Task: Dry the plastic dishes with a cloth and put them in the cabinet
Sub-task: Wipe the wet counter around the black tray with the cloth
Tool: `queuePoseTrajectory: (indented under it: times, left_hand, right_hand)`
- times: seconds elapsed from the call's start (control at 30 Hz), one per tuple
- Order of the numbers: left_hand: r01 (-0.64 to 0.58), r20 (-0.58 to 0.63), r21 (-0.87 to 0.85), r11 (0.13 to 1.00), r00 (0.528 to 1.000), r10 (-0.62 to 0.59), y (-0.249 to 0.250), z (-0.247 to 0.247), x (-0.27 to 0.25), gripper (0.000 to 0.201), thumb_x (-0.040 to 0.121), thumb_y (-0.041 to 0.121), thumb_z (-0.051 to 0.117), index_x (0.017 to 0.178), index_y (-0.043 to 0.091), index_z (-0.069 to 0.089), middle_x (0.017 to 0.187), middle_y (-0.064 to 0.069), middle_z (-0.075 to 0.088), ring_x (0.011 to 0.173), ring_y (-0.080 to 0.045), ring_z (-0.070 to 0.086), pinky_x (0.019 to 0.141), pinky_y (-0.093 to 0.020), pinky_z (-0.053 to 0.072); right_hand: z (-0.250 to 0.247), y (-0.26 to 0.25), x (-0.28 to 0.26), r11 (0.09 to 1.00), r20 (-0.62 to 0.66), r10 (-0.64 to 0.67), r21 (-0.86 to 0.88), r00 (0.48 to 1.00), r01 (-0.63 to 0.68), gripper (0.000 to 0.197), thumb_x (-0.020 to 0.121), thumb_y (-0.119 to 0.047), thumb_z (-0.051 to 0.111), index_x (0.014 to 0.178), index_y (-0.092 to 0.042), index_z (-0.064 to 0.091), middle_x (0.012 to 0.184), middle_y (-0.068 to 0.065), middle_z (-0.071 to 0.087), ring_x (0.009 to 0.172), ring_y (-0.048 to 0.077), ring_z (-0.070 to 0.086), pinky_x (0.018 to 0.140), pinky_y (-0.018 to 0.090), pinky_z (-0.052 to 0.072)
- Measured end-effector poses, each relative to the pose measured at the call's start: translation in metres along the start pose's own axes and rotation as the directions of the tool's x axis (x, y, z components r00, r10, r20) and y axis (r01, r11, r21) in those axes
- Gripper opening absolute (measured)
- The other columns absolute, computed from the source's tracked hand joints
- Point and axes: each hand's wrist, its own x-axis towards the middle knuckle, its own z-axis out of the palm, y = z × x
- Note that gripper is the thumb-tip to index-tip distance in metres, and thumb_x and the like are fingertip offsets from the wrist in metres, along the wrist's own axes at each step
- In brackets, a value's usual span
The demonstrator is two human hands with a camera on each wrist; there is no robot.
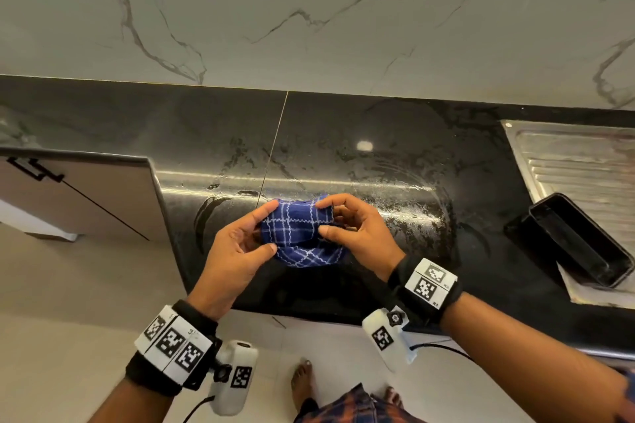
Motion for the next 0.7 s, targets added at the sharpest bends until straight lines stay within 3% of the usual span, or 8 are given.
queuePoseTrajectory:
  times: [0.07,0.17,0.27,0.33,0.43,0.53,0.63,0.7]
  left_hand:
    - [0.010,0.008,0.119,0.993,1.000,-0.011,-0.006,-0.001,-0.002,0.070,0.083,-0.017,0.063,0.143,0.016,0.047,0.131,0.001,0.064,0.121,-0.016,0.061,0.100,-0.029,0.051]
    - [0.071,0.024,0.096,0.993,0.997,-0.073,-0.015,0.002,-0.008,0.088,0.075,-0.008,0.078,0.149,0.019,0.039,0.136,0.001,0.058,0.123,-0.015,0.060,0.097,-0.026,0.052]
    - [0.008,0.046,0.317,0.948,0.999,-0.024,-0.024,-0.003,-0.007,0.102,0.069,0.010,0.084,0.153,0.028,0.030,0.137,0.004,0.052,0.124,-0.010,0.056,0.105,-0.034,0.048]
    - [-0.084,0.088,0.481,0.872,0.995,0.047,-0.026,-0.007,-0.005,0.098,0.073,0.005,0.079,0.153,0.032,0.030,0.132,0.006,0.053,0.123,-0.005,0.055,0.108,-0.033,0.045]
    - [-0.190,0.103,0.503,0.843,0.982,0.160,-0.019,-0.006,-0.003,0.085,0.078,-0.007,0.073,0.148,0.030,0.043,0.130,0.008,0.059,0.119,-0.002,0.057,0.104,-0.023,0.046]
    - [-0.202,0.005,0.527,0.826,0.972,0.234,-0.020,-0.008,0.002,0.070,0.075,-0.012,0.070,0.133,0.025,0.060,0.120,0.009,0.065,0.111,-0.003,0.061,0.098,-0.023,0.050]
    - [-0.150,-0.003,0.733,0.664,0.975,0.224,-0.028,-0.013,0.006,0.056,0.073,0.012,0.068,0.126,0.029,0.063,0.103,0.012,0.063,0.096,-0.014,0.057,0.086,-0.041,0.052]
    - [-0.106,0.003,0.844,0.525,0.981,0.194,-0.030,-0.014,0.002,0.050,0.070,0.031,0.060,0.119,0.031,0.064,0.092,0.012,0.056,0.089,-0.016,0.048,0.075,-0.043,0.047]
  right_hand:
    - [0.001,-0.002,0.001,0.999,-0.005,-0.034,-0.018,0.999,0.034,0.037,0.085,0.002,0.070,0.113,-0.022,0.071,0.111,0.004,0.072,0.102,0.020,0.069,0.089,0.037,0.057]
    - [-0.002,-0.007,0.001,0.970,0.106,-0.031,-0.235,0.994,0.056,0.044,0.086,0.002,0.070,0.121,-0.023,0.070,0.115,-0.006,0.071,0.108,0.007,0.066,0.093,0.027,0.054]
    - [-0.007,-0.009,0.002,0.869,0.078,-0.070,-0.485,0.994,0.099,0.039,0.083,-0.014,0.078,0.113,-0.038,0.072,0.099,-0.013,0.059,0.097,0.006,0.056,0.088,0.022,0.047]
    - [-0.007,-0.012,0.005,0.893,0.090,-0.097,-0.431,0.991,0.127,0.033,0.084,-0.008,0.077,0.108,-0.030,0.076,0.097,-0.013,0.062,0.097,0.005,0.058,0.089,0.019,0.047]
    - [-0.004,-0.016,0.009,0.987,0.085,-0.044,-0.150,0.995,0.056,0.027,0.089,0.009,0.064,0.107,-0.007,0.075,0.100,0.001,0.075,0.096,0.008,0.070,0.087,0.021,0.053]
    - [0.006,-0.010,0.011,0.995,0.044,0.052,-0.091,0.998,-0.048,0.029,0.095,0.008,0.055,0.110,-0.010,0.072,0.107,0.006,0.074,0.097,0.011,0.070,0.087,0.023,0.053]
    - [0.016,-0.004,0.009,0.980,0.091,0.148,-0.145,0.985,-0.134,0.030,0.099,-0.002,0.055,0.123,-0.015,0.066,0.121,0.004,0.069,0.111,0.012,0.066,0.098,0.029,0.051]
    - [0.017,-0.003,0.007,0.951,0.152,0.170,-0.283,0.974,-0.122,0.045,0.092,-0.013,0.069,0.136,-0.015,0.058,0.124,0.001,0.066,0.113,0.012,0.064,0.101,0.031,0.051]
